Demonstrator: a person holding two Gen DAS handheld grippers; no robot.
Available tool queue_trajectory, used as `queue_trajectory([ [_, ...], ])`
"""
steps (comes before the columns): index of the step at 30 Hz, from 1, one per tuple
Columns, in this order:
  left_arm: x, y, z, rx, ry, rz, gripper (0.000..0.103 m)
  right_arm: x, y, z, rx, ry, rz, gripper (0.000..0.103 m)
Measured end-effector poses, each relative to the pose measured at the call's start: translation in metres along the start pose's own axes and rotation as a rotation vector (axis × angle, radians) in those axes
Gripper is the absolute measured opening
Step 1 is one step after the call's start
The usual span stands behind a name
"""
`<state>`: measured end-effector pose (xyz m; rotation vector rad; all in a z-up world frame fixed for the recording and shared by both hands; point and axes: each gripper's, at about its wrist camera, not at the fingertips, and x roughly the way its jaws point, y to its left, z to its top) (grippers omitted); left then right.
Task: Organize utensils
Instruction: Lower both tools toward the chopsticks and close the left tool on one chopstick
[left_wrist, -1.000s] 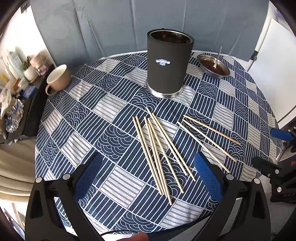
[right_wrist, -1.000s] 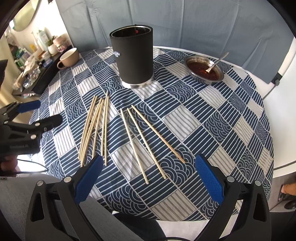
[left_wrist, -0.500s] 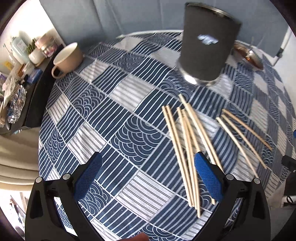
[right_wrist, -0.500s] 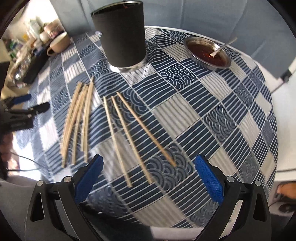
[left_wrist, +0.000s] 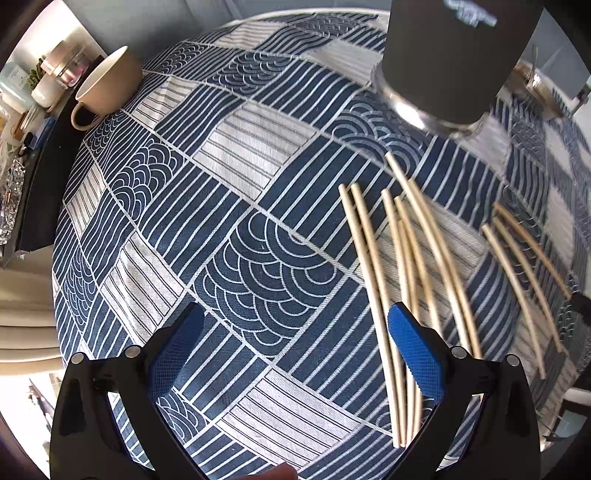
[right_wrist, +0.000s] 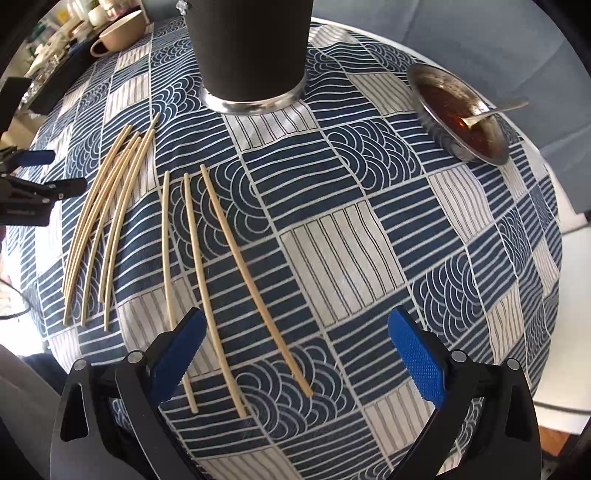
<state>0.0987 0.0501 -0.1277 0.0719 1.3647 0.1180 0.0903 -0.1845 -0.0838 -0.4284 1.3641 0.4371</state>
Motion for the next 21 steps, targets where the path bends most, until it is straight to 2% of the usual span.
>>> queue_trajectory([
  [5, 0.009, 0.002, 0.002, -0.026, 0.023, -0.016, 0.098, 0.007, 0.002, 0.005, -0.057, 0.007, 0.021, 0.093],
  [6, 0.01, 0.002, 0.003, -0.03, 0.026, -0.02, 0.098, 0.008, 0.003, 0.006, -0.066, 0.01, 0.021, 0.089],
  [7, 0.012, 0.002, 0.003, -0.028, 0.03, -0.017, 0.098, 0.01, 0.004, 0.009, -0.077, 0.014, 0.019, 0.076],
  [9, 0.014, 0.002, 0.003, -0.023, 0.02, -0.007, 0.099, 0.018, 0.005, 0.013, -0.09, 0.036, 0.018, 0.06],
  [15, 0.019, 0.005, 0.0, -0.058, 0.031, -0.031, 0.099, 0.031, 0.015, 0.02, -0.158, 0.046, 0.02, 0.058],
  [19, 0.026, 0.021, -0.005, -0.086, 0.047, -0.094, 0.099, 0.039, 0.029, 0.028, -0.18, 0.051, 0.047, 0.042],
  [21, 0.025, 0.02, -0.006, -0.045, 0.034, -0.086, 0.099, 0.04, 0.037, 0.033, -0.189, 0.054, 0.053, 0.042],
])
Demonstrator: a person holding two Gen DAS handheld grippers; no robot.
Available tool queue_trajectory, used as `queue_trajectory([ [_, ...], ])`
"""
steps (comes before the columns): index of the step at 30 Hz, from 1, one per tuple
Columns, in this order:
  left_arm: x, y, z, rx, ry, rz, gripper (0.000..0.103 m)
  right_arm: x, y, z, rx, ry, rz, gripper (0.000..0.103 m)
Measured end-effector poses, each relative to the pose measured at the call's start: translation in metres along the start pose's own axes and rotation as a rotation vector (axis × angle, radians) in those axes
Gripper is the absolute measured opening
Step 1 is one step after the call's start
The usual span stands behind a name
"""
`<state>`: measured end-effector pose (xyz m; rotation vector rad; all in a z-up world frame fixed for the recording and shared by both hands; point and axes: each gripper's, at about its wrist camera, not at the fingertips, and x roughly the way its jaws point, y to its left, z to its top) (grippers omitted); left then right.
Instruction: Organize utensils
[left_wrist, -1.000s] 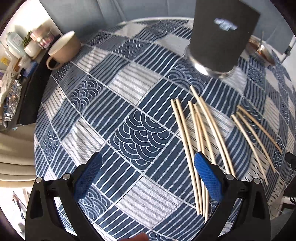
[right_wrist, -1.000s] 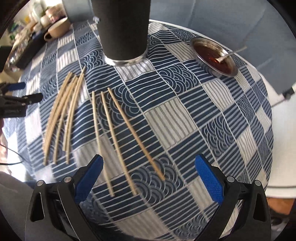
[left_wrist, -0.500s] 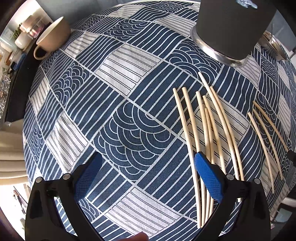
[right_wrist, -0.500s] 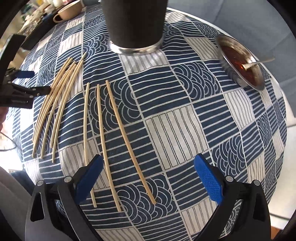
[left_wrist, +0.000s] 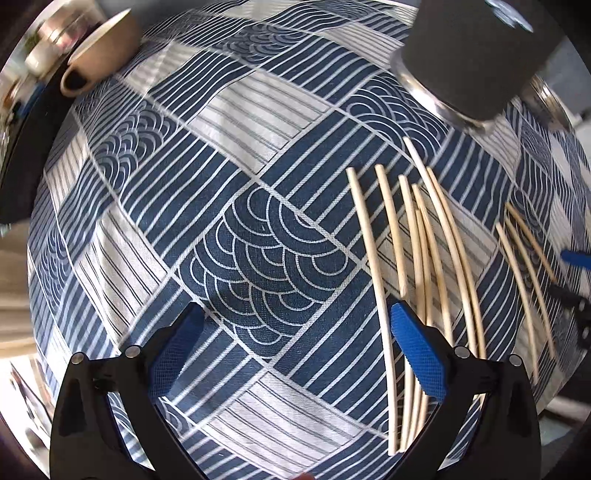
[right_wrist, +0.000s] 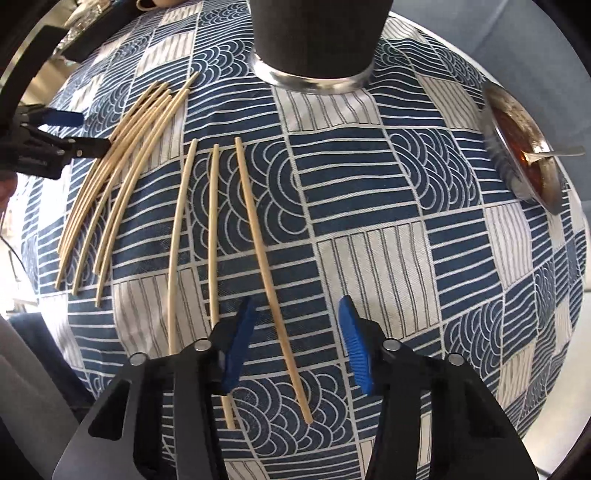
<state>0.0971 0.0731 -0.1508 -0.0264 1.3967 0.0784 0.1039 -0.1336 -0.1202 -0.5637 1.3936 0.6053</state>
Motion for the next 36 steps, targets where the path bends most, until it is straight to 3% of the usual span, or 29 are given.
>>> queue_trajectory([
  [4, 0.001, 0.003, -0.001, 0.001, 0.021, -0.02, 0.095, 0.006, 0.002, 0.006, -0.007, 0.007, 0.029, 0.04],
  [7, -0.004, 0.005, -0.006, 0.057, 0.021, -0.03, 0.081, 0.01, 0.003, 0.009, -0.022, 0.027, 0.031, 0.038],
  [14, -0.017, 0.009, -0.018, 0.147, 0.058, -0.06, 0.026, 0.012, -0.004, 0.004, -0.069, 0.082, 0.037, 0.014],
  [18, -0.016, 0.027, -0.022, 0.127, 0.091, -0.091, 0.007, 0.016, -0.007, 0.001, -0.032, 0.089, 0.028, 0.007],
  [22, -0.016, 0.041, -0.031, 0.127, 0.12, -0.117, 0.005, 0.016, -0.009, -0.005, 0.008, 0.09, 0.038, 0.005],
  [27, -0.025, 0.051, -0.051, 0.127, 0.116, -0.091, 0.005, 0.012, -0.024, -0.017, 0.157, 0.073, 0.191, 0.004],
  [32, -0.046, 0.04, -0.071, 0.106, 0.09, -0.114, 0.005, -0.002, -0.024, -0.024, 0.271, -0.009, 0.313, 0.005],
  [36, -0.078, 0.039, -0.075, 0.084, 0.034, -0.127, 0.005, -0.032, -0.015, -0.024, 0.252, -0.102, 0.376, 0.005],
])
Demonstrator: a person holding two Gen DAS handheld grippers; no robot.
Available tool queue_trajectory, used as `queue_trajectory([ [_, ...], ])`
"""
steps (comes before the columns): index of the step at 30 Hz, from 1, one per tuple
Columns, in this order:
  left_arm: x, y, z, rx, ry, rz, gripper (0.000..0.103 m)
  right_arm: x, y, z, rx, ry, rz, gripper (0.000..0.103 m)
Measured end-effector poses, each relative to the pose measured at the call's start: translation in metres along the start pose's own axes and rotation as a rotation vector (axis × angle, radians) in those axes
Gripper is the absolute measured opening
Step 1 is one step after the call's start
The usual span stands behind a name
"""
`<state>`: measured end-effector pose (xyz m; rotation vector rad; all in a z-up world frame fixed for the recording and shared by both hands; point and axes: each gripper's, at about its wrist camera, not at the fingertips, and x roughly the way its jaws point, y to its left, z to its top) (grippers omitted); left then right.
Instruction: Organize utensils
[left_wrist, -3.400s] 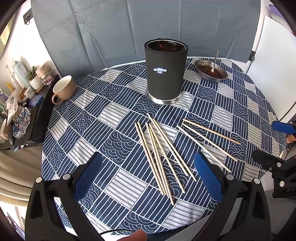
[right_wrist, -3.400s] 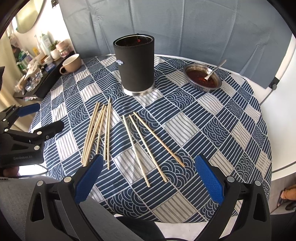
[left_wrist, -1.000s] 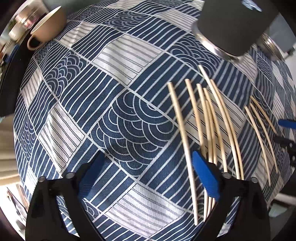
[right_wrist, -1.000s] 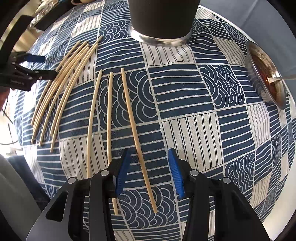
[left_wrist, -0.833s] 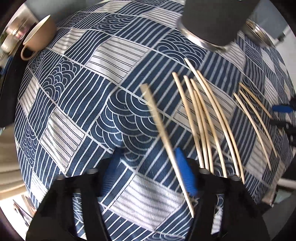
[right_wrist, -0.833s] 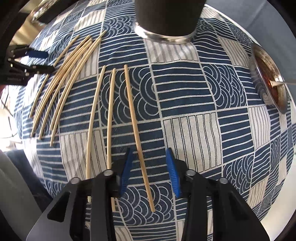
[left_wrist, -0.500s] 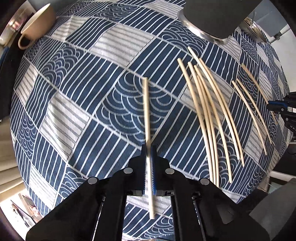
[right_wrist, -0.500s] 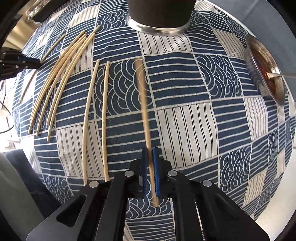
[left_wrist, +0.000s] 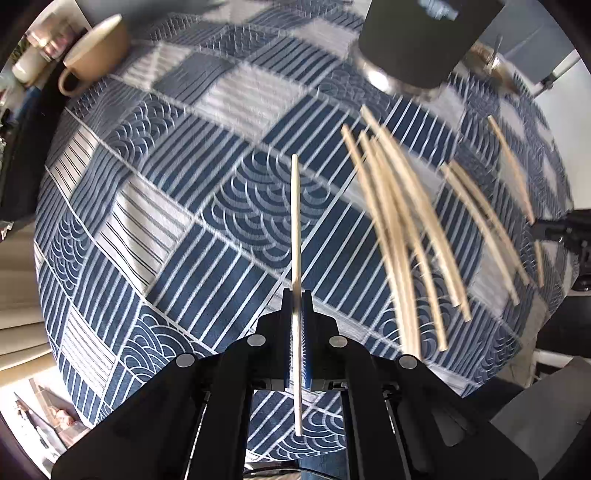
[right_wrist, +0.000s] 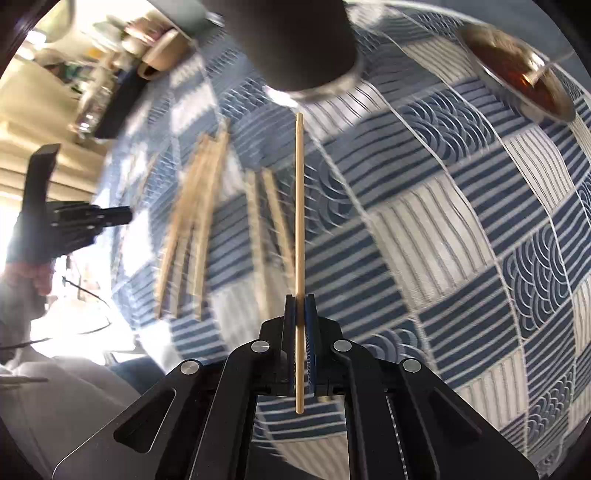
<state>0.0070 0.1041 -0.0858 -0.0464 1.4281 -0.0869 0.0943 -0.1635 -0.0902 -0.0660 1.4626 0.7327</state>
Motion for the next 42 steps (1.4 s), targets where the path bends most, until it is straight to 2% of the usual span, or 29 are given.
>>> queue_trajectory([
  [3, -0.029, 0.0, 0.002, -0.022, -0.063, -0.048, 0.005, -0.012, 0.026, 0.004, -0.075, -0.083, 0.011, 0.005],
  [6, -0.052, -0.004, 0.014, -0.036, -0.112, -0.018, 0.005, -0.031, 0.045, 0.01, -0.146, -0.157, 0.021, 0.005],
  [10, -0.083, -0.011, 0.045, -0.027, -0.208, -0.019, 0.005, -0.057, 0.06, 0.025, -0.209, -0.271, 0.019, 0.005],
  [13, -0.11, -0.024, 0.062, 0.007, -0.297, -0.023, 0.005, -0.077, 0.064, 0.044, -0.215, -0.346, 0.037, 0.005],
  [14, -0.111, -0.028, 0.077, 0.014, -0.32, -0.037, 0.005, -0.082, 0.065, 0.047, -0.222, -0.359, 0.034, 0.005],
  [17, -0.127, -0.032, 0.101, 0.013, -0.392, -0.117, 0.005, -0.093, 0.071, 0.063, -0.247, -0.403, 0.027, 0.005],
  [20, -0.139, -0.04, 0.119, 0.014, -0.466, -0.156, 0.005, -0.103, 0.071, 0.079, -0.247, -0.441, 0.031, 0.005],
  [26, -0.16, -0.056, 0.161, 0.043, -0.65, -0.195, 0.005, -0.121, 0.056, 0.118, -0.211, -0.519, 0.046, 0.005],
  [28, -0.161, -0.062, 0.173, 0.051, -0.688, -0.208, 0.005, -0.127, 0.047, 0.135, -0.187, -0.549, 0.05, 0.005],
  [33, -0.151, -0.071, 0.211, 0.036, -0.699, -0.289, 0.005, -0.131, 0.027, 0.162, -0.156, -0.627, 0.1, 0.005],
  [37, -0.143, -0.075, 0.227, 0.041, -0.725, -0.332, 0.005, -0.13, 0.019, 0.184, -0.157, -0.682, 0.124, 0.005],
  [42, -0.131, -0.079, 0.24, 0.073, -0.757, -0.358, 0.005, -0.112, 0.006, 0.2, -0.136, -0.657, 0.124, 0.005],
])
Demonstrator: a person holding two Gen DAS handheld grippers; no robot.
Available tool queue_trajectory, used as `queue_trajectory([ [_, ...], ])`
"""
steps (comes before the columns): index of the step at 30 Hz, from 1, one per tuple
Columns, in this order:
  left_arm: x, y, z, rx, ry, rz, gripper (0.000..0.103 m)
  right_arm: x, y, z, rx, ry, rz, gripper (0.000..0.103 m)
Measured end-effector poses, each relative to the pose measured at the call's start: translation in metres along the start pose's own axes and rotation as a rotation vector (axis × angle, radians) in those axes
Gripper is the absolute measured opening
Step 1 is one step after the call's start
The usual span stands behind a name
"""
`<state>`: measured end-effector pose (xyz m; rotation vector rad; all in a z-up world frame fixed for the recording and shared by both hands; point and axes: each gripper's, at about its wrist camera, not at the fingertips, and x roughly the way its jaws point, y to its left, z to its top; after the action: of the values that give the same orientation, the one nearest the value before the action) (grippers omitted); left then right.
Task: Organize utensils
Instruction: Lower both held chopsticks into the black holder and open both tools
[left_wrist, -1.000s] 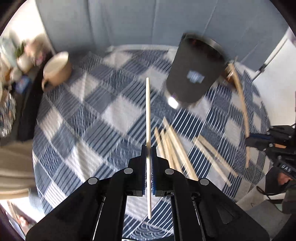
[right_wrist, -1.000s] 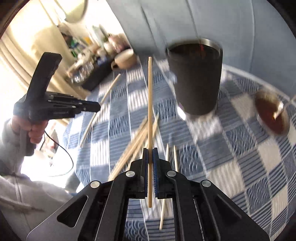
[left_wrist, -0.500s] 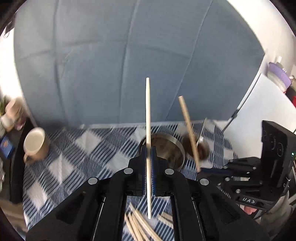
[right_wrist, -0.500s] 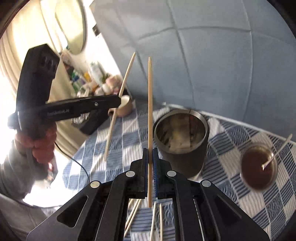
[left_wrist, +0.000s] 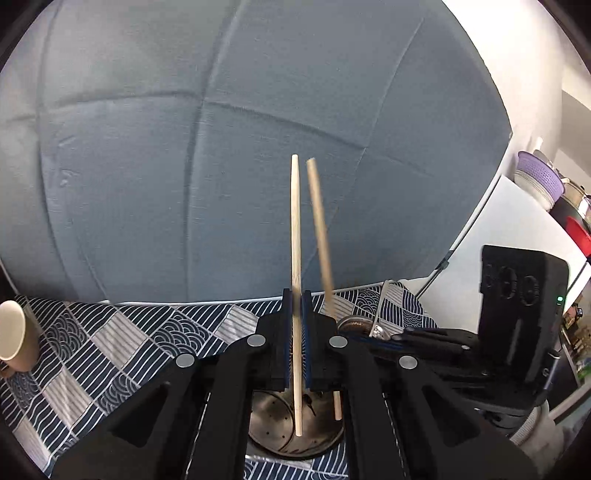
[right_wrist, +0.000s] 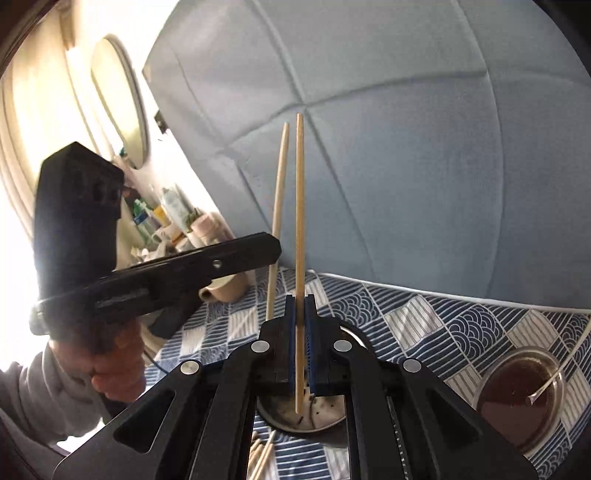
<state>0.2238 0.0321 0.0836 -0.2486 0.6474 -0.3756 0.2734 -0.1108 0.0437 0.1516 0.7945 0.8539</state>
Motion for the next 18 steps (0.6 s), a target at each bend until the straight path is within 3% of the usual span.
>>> queue_trajectory([
  [9, 0.021, 0.013, -0.024, 0.008, 0.017, 0.014, 0.005, 0.014, -0.016, -0.019, 0.042, 0.03, 0.001, 0.005],
  [18, 0.015, 0.022, -0.029, -0.007, 0.029, 0.045, 0.005, 0.012, -0.022, -0.028, 0.066, 0.024, -0.002, 0.008],
])
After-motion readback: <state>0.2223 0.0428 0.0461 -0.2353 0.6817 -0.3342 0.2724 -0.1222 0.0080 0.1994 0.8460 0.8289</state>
